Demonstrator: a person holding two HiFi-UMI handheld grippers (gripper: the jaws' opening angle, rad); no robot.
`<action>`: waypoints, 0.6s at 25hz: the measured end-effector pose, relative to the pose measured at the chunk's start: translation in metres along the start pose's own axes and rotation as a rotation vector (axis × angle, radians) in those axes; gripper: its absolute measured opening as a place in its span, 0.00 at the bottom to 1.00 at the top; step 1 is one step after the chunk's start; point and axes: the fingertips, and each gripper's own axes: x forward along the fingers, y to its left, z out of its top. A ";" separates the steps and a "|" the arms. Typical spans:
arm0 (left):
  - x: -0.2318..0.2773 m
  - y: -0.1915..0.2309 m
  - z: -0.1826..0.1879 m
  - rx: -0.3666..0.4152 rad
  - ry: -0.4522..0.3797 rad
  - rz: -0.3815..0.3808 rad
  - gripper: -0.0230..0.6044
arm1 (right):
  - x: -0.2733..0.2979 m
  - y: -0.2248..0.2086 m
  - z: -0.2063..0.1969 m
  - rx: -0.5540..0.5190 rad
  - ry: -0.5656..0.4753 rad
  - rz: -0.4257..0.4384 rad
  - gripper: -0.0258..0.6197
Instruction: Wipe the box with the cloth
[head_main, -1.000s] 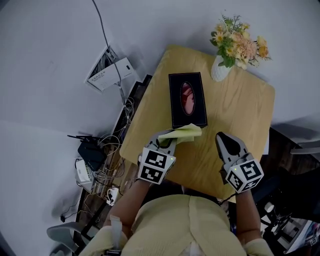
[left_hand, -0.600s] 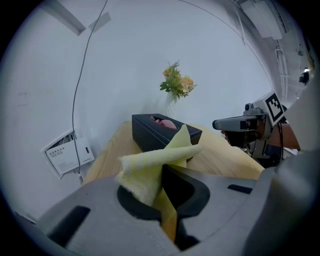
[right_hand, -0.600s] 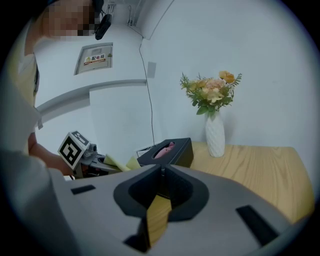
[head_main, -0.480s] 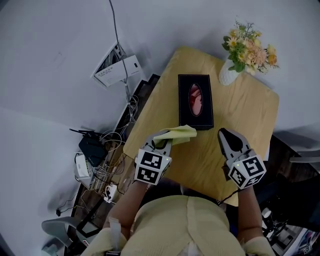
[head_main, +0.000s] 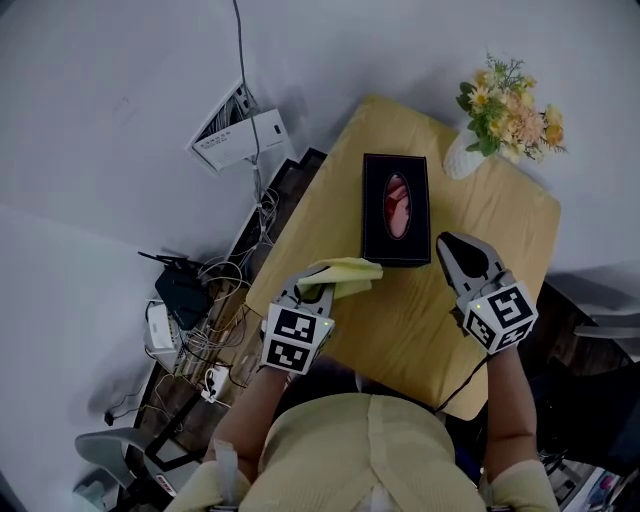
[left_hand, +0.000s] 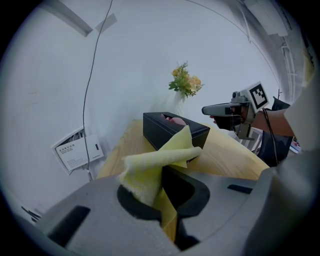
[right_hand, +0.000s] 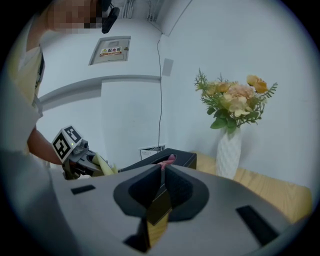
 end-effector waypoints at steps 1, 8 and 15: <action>-0.001 0.002 0.000 0.005 0.002 0.010 0.08 | 0.005 -0.004 0.003 -0.015 -0.004 0.012 0.11; -0.009 0.004 -0.002 -0.007 -0.002 -0.007 0.08 | 0.055 -0.040 0.028 -0.061 -0.027 0.053 0.11; -0.004 -0.054 -0.003 0.068 0.015 -0.214 0.08 | 0.107 -0.055 0.033 -0.099 -0.043 0.072 0.35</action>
